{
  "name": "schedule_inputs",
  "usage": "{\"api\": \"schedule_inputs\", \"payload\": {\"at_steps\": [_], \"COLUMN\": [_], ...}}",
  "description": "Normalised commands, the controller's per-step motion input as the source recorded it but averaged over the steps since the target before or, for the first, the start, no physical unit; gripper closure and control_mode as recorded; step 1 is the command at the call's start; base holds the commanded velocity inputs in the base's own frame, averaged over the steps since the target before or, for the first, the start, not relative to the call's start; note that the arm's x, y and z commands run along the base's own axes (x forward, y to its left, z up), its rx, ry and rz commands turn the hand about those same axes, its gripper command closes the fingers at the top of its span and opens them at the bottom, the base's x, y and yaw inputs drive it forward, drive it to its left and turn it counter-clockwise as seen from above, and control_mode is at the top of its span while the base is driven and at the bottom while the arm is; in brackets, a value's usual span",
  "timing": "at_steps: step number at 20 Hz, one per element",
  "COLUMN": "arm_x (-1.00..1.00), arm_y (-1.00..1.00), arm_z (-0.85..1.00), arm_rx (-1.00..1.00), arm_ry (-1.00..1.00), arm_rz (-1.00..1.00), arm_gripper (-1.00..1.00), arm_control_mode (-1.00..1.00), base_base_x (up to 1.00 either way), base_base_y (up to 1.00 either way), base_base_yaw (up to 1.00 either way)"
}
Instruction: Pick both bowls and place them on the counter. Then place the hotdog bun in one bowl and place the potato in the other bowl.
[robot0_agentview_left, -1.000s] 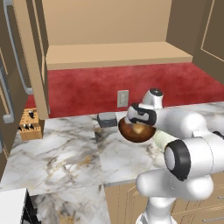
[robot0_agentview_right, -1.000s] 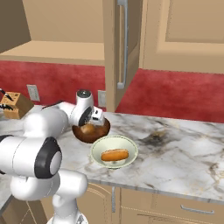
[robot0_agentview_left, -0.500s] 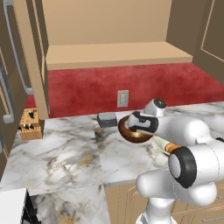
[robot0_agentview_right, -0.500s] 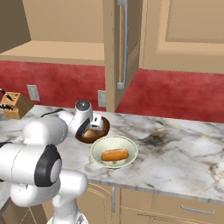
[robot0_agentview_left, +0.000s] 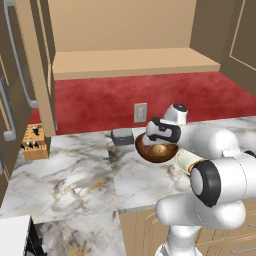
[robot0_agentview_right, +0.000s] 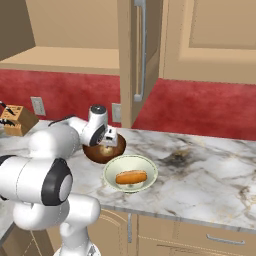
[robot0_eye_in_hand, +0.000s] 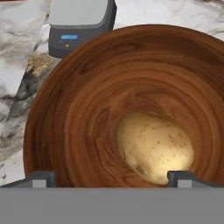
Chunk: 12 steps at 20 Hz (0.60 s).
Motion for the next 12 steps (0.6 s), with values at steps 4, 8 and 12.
{"api": "schedule_inputs", "payload": {"at_steps": [4, 8, 12], "arm_x": [-0.2, -0.36, -0.42], "arm_y": [0.01, 0.0, 0.0], "arm_z": [0.38, 0.29, 0.38], "arm_rx": [0.0, 0.0, -0.07], "arm_ry": [-0.02, -0.01, 0.0], "arm_rz": [0.05, 0.0, 0.0], "arm_gripper": [-1.0, -1.0, -1.0], "arm_control_mode": [-1.0, -1.0, -1.0], "base_base_x": [0.0, 0.0, 0.0], "base_base_y": [0.0, 0.0, 0.0], "base_base_yaw": [0.0, 0.0, 0.0]}}
